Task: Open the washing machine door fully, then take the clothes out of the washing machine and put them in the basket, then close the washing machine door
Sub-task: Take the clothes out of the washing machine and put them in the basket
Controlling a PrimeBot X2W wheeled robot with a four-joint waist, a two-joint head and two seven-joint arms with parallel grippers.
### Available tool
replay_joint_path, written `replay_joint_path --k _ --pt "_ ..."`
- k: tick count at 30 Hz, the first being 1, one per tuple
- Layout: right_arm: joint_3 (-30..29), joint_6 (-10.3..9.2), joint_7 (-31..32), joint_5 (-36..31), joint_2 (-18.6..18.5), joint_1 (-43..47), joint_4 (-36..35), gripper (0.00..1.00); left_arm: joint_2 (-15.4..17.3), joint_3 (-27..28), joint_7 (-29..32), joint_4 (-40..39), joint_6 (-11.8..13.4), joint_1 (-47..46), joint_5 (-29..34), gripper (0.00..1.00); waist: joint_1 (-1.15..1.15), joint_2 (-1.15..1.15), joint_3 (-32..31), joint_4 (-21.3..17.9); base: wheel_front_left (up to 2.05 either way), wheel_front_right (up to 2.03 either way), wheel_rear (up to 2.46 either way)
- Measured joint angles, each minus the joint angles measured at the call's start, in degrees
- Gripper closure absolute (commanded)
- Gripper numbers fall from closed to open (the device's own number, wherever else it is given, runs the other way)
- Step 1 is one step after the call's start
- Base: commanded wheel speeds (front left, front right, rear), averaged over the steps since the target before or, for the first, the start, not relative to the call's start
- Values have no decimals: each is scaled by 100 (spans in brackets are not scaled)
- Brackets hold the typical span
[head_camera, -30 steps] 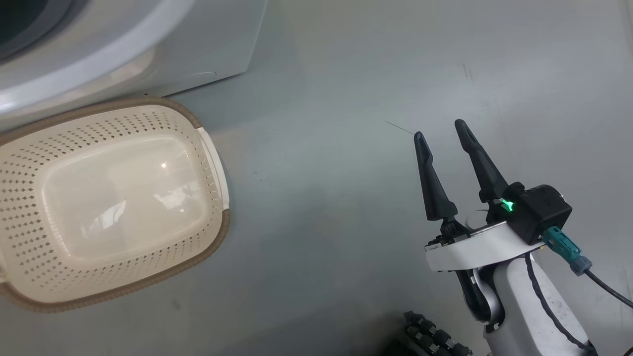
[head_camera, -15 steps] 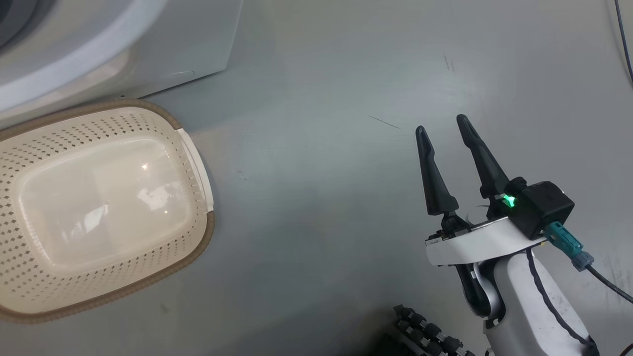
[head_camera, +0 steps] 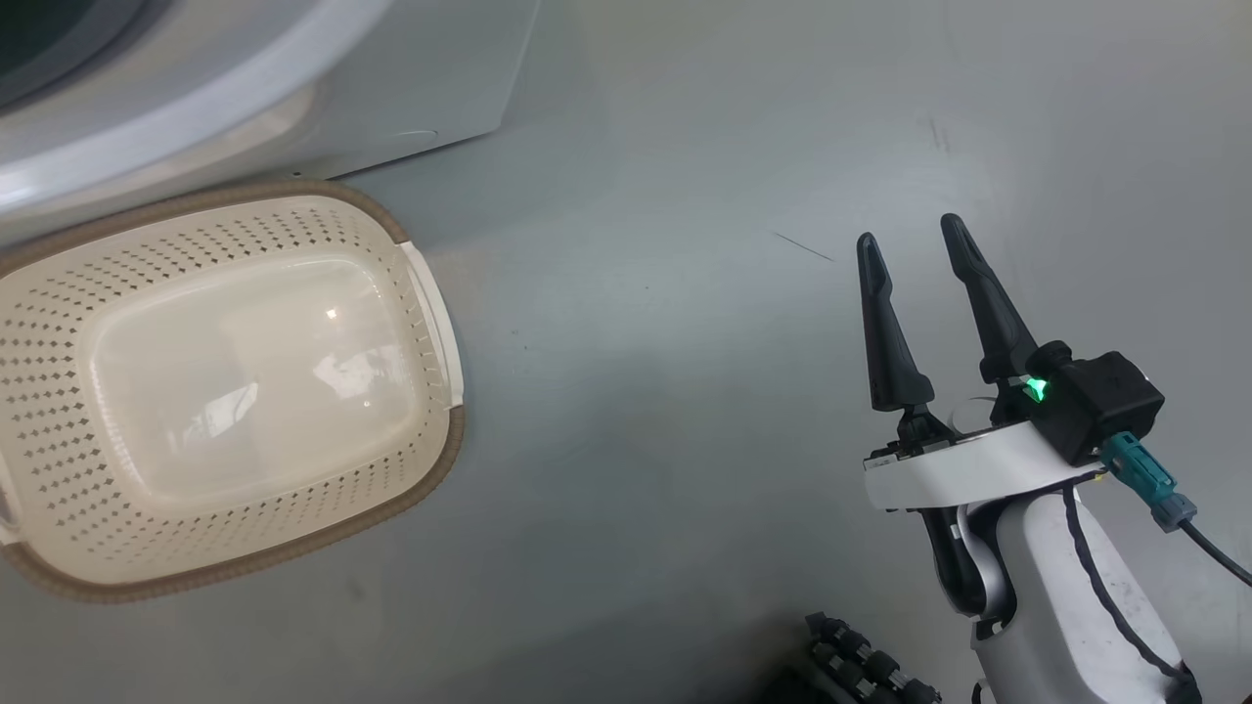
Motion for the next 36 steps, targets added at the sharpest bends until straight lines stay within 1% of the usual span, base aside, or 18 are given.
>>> replay_joint_path --k 3,9,10,23,26,28,31,36 --pt "-64 -1 0 -54 0 -1 0 0 -66 49 -246 9 0 37 -69 100 0 0 -21 86 0 0 0" --pt "-196 -2 0 -192 -2 0 1 0 -331 59 -792 -48 -1 298 -103 100 0 0 -86 284 0 0 0" --pt "-242 -1 0 -231 -14 1 2 0 -368 38 -1007 -105 -1 383 -101 100 -1 0 -114 355 0 0 0" --pt "-417 3 0 -386 -138 22 68 0 -844 13 -2465 -645 2 1291 -93 100 0 0 -460 782 0 0 0" --pt "-492 2 0 -391 -169 55 80 0 -980 10 -2774 -813 51 1578 -93 100 0 0 -581 878 0 0 0" --pt "-537 3 0 -426 -203 112 92 0 -1065 -7 -2787 -926 56 1759 -92 100 0 0 -670 946 0 0 0" --pt "-568 2 0 -446 -257 204 127 0 -1104 -37 -2786 -1099 68 2022 -73 100 -1 0 -813 1053 0 0 0" --pt "-604 2 0 -486 -288 325 155 0 -1187 -42 -2787 -1469 188 2485 10 100 -1 0 -1082 1231 0 0 0"
